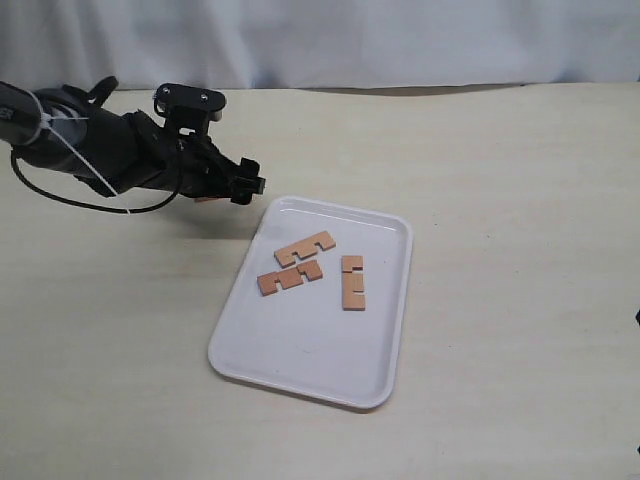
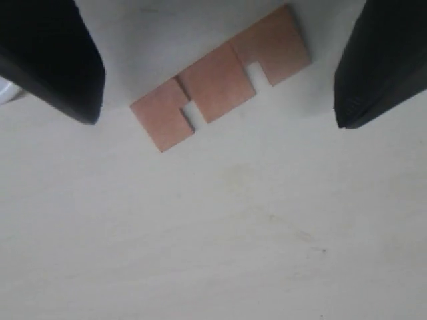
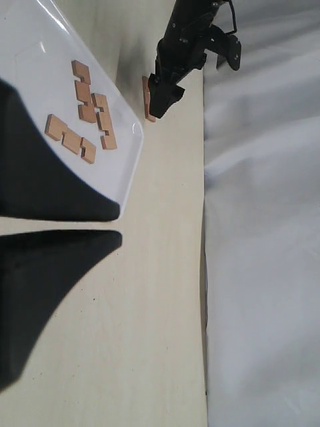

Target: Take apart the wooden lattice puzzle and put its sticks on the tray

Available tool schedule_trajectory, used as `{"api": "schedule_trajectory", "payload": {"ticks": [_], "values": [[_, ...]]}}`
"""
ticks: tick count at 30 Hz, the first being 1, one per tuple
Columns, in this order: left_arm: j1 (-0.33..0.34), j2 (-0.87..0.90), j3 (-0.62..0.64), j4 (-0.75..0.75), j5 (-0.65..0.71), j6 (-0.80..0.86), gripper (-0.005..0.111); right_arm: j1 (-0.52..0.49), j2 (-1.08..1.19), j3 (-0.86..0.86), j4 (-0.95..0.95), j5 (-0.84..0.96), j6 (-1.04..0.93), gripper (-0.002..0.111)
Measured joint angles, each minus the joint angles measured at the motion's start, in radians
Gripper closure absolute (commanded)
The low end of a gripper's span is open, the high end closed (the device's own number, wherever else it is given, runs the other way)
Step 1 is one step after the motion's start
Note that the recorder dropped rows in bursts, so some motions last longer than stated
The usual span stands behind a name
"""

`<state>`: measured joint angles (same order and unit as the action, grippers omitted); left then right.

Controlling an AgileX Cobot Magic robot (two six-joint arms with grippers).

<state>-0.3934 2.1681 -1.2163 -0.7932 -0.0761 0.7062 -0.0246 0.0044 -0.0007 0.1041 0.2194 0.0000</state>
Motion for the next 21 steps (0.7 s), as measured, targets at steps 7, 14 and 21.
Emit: {"api": "schedule_trajectory", "payload": {"ticks": [7,14,21], "values": [[-0.002,0.006,0.0,-0.036,-0.004,-0.002,0.02,0.0,0.0,0.0,0.0,0.0,0.0,0.104],[-0.002,0.033,0.0,-0.072,-0.016,-0.042,0.02,0.0,0.0,0.0,0.0,0.0,0.0,0.104],[-0.023,0.033,-0.008,-0.099,-0.019,-0.046,0.008,0.0,0.0,0.0,0.0,0.0,0.0,0.104]]}}
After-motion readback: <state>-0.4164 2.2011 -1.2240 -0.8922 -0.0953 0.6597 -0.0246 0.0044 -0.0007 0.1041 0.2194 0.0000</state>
